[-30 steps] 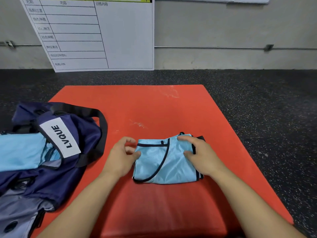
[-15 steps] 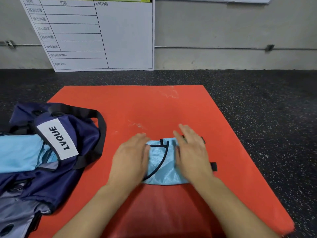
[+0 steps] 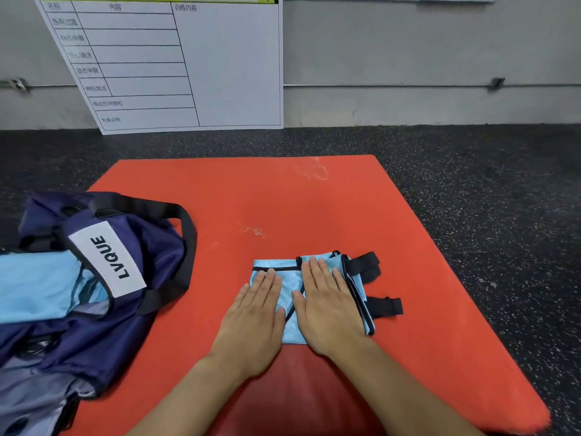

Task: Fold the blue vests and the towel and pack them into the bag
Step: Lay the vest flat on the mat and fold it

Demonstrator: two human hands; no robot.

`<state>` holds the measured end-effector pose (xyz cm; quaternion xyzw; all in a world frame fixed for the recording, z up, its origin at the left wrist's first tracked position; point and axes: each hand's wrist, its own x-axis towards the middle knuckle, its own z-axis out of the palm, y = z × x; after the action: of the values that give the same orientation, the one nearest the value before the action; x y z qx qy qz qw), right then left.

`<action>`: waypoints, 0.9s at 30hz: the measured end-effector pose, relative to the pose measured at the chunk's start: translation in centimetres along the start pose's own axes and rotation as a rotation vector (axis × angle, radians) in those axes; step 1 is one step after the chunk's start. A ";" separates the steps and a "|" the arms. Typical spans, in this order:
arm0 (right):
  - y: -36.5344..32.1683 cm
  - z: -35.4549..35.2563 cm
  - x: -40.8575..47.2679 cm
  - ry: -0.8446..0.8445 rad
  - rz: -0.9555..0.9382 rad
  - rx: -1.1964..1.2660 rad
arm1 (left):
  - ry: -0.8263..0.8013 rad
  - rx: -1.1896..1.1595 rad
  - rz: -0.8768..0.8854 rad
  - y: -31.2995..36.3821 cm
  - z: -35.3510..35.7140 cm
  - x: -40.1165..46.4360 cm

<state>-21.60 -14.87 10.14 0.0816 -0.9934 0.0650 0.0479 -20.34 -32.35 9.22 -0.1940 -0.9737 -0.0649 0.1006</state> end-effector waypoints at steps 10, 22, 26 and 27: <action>-0.6 -1.5 -1.1 0.033 -0.118 0.068 | -0.021 -0.020 -0.026 -0.8 -1.9 2.2; 5.7 -5.1 -10.4 0.057 -0.359 -0.016 | -0.204 -0.116 -0.088 -0.6 -2.1 5.7; 5.9 -5.0 -11.8 0.141 -0.169 -0.082 | -0.208 -0.098 -0.085 -0.9 -2.2 5.8; 5.9 -4.8 -11.9 0.140 -0.144 -0.104 | -0.198 -0.094 -0.082 -1.0 -2.2 5.8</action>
<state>-10.48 -6.54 12.88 0.1451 -0.9812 0.0151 0.1261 -25.60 -31.54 12.56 -0.1637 -0.9819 -0.0951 -0.0081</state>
